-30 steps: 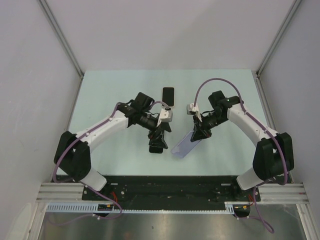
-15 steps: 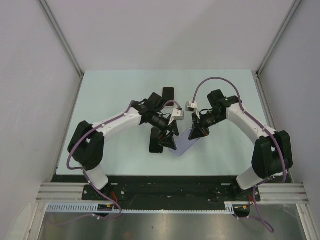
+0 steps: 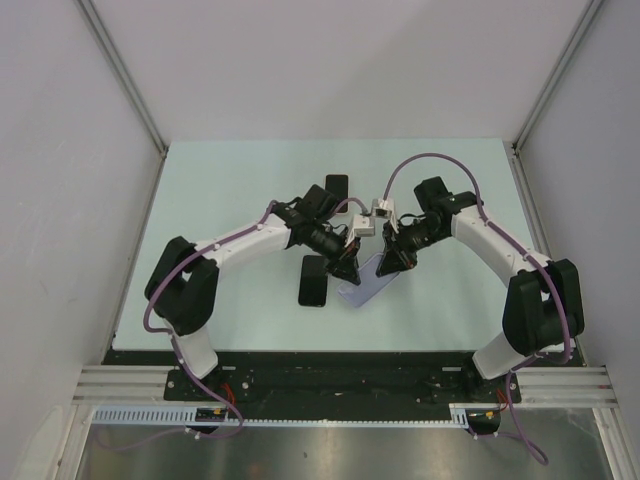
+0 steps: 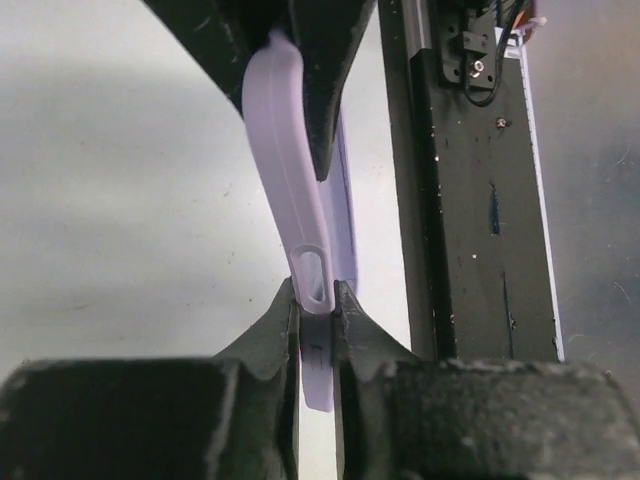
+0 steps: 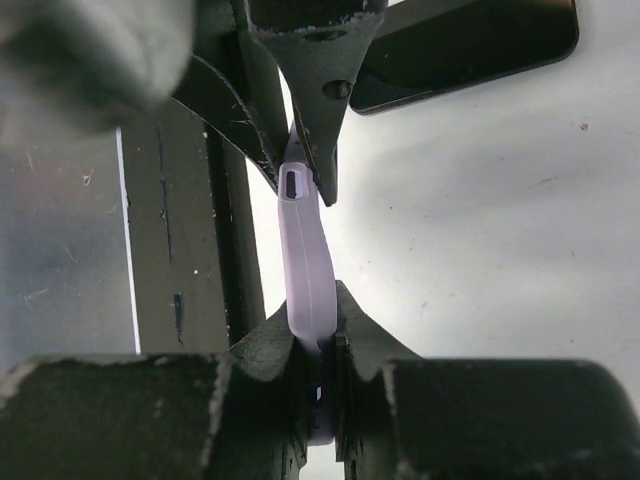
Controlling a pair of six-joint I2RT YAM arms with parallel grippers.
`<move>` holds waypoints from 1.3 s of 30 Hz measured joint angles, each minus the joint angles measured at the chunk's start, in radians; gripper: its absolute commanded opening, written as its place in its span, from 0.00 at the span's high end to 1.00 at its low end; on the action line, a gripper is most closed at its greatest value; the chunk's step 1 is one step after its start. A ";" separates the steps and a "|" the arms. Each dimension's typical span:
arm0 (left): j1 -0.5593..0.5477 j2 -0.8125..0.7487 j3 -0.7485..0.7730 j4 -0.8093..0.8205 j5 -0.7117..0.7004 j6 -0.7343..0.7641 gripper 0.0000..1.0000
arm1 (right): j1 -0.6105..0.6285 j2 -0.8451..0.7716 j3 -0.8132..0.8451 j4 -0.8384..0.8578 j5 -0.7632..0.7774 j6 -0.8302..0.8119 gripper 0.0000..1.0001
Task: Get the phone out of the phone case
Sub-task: Place the phone case at the center of the board.
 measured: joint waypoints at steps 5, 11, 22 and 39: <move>0.001 0.002 0.000 0.013 -0.036 -0.013 0.99 | -0.010 -0.001 0.000 0.027 0.007 0.055 0.55; 0.000 0.001 -0.006 0.032 -0.068 -0.040 1.00 | -0.069 -0.027 -0.004 0.092 0.002 0.124 0.39; 0.063 -0.053 -0.032 0.127 -0.063 -0.173 1.00 | -0.257 -0.129 -0.048 0.294 -0.054 0.363 0.37; 0.229 -0.063 -0.212 0.593 -0.064 -0.866 1.00 | -0.117 -0.312 -0.400 1.032 0.114 0.930 0.44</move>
